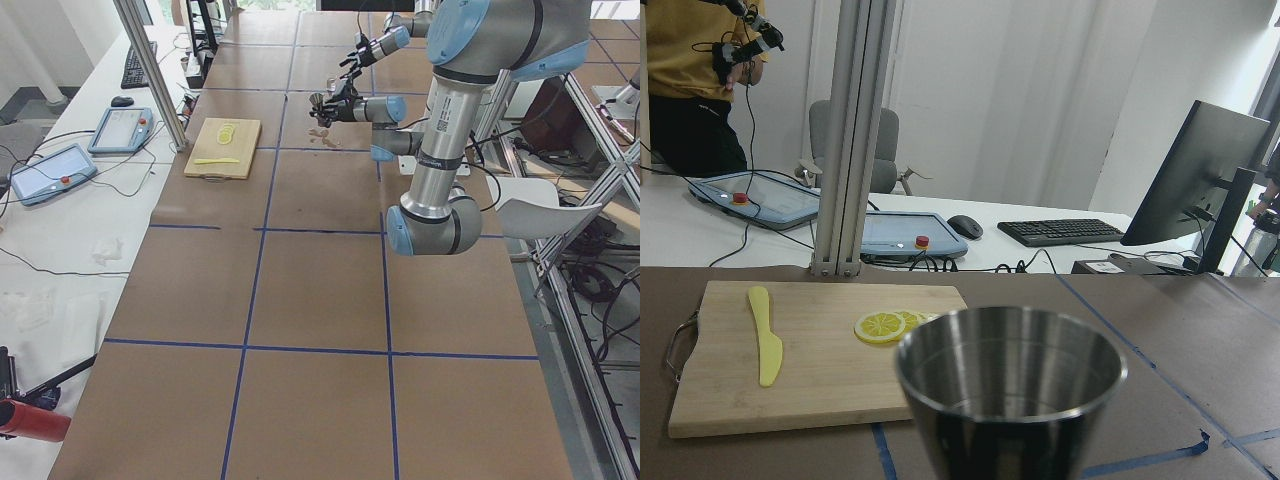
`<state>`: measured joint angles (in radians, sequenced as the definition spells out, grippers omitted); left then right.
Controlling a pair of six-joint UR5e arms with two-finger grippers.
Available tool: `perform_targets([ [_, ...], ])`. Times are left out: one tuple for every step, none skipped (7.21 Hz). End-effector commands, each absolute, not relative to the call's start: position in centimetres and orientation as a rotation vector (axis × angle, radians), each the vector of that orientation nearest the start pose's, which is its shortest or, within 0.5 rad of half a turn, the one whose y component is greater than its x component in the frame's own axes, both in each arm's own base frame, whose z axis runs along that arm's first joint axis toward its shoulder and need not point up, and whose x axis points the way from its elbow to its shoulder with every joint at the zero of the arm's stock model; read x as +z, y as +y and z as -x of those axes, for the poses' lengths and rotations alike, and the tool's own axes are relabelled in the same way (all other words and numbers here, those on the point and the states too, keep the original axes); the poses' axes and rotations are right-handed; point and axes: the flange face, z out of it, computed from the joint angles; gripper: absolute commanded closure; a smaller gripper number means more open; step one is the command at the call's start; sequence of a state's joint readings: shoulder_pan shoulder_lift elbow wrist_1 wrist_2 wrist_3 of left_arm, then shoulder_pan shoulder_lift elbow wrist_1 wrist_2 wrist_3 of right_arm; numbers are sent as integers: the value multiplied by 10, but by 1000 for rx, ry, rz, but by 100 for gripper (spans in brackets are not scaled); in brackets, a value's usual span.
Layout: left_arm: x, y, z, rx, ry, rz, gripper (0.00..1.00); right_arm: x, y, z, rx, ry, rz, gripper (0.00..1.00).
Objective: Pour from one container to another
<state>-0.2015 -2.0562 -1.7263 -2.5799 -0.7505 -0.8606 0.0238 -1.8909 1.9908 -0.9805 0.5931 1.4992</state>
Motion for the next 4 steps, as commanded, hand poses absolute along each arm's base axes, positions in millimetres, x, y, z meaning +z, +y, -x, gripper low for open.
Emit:
perform_targets([
  [199,-317,-519,-287,1092,-1214,100,520,-226,369,284,-555,-993,0],
  [199,-317,-519,-287,1095,-1213,100,520,-226,375,282,-556,-995,0],
  [199,-318,-518,-287,1093,-1214,100,523,-226,380,278,-551,-997,0],
  [198,-318,-517,-291,1095,-1215,100,531,-227,383,272,-537,-1003,0],
])
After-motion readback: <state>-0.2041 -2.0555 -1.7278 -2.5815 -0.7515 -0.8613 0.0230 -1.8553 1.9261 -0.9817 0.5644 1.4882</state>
